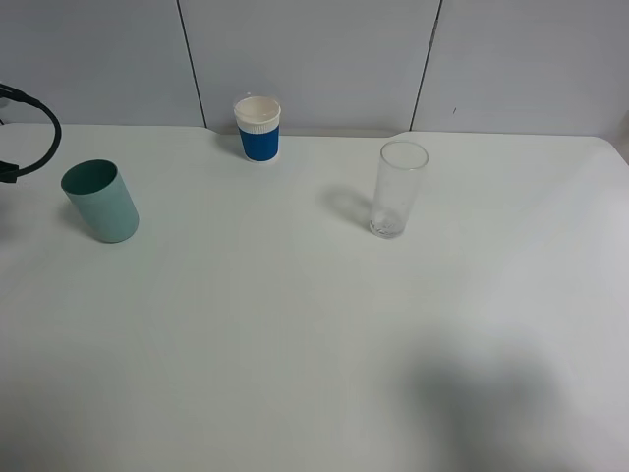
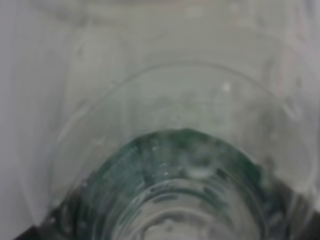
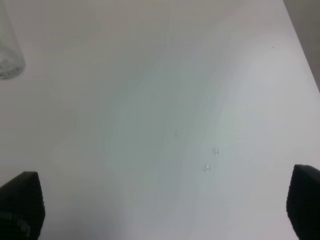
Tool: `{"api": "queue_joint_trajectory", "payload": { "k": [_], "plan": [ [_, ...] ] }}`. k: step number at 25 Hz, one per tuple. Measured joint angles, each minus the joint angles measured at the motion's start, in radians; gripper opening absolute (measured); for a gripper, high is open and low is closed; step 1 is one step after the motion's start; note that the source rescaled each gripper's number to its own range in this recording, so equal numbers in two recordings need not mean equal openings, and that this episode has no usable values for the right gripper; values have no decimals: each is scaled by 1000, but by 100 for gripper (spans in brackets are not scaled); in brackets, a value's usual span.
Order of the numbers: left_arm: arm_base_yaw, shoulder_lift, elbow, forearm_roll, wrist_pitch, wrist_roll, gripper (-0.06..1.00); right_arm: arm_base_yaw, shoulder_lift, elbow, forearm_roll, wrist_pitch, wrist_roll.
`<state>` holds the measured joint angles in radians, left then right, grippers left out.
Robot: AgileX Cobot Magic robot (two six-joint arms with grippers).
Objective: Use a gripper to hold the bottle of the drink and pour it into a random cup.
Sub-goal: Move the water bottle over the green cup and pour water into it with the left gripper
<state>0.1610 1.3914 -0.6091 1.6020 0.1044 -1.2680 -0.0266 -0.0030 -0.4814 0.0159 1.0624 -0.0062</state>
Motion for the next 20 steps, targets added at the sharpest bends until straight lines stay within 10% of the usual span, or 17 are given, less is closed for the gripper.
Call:
{"api": "queue_joint_trajectory", "payload": {
  "k": [20],
  "plan": [
    [-266, 98, 0, 91, 428, 204, 0, 0, 0, 0, 0, 0, 0]
  ]
}}
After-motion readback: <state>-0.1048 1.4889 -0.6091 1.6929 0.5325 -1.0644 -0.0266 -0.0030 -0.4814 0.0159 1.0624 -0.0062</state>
